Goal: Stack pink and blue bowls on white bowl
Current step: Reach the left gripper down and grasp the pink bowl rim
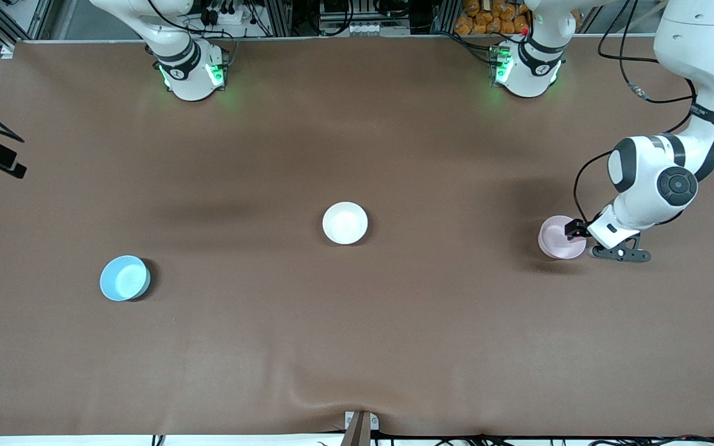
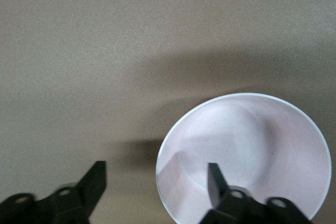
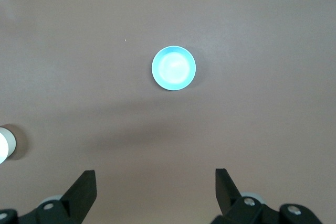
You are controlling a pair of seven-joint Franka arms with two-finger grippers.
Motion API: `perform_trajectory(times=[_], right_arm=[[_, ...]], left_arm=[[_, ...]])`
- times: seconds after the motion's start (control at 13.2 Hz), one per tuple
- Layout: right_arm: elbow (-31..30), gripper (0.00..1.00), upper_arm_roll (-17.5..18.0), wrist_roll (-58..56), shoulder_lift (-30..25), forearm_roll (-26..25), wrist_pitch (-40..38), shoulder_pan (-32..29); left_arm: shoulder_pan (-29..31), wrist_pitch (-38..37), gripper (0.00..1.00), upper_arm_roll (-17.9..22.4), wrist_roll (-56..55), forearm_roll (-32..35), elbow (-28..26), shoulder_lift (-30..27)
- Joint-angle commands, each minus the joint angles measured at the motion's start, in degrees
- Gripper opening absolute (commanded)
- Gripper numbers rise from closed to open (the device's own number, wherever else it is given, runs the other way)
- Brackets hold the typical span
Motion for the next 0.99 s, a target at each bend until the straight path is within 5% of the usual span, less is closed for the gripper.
perform_trajectory(times=[0.0,0.46,0.84,0.91], right_arm=[[-0.2,1.00,0.4,-0.1,1.2,0.1,2.5,-1.2],[-0.2,1.00,0.5,-0.1,1.6,0.1,2.6,-0.9],[0.0,1.00,1.0,0.0,1.3,0.1,0.8,-0.2],[0.0,1.00,0.9,0.0,1.2,0.1,0.5,0.5]], left_arm=[[1.6,0.8,0.67,-0.6,1.4,1.3,-0.7,-1.2],[1.7,0.9,0.41,-0.7,0.6,0.3,-0.5,-0.4],[1.4,0.9,0.00,-1.5,0.3,-2.5,-0.5,-0.4],[1.3,0.8,0.00,-1.7,0.0,-2.5,-0.3,-0.5]])
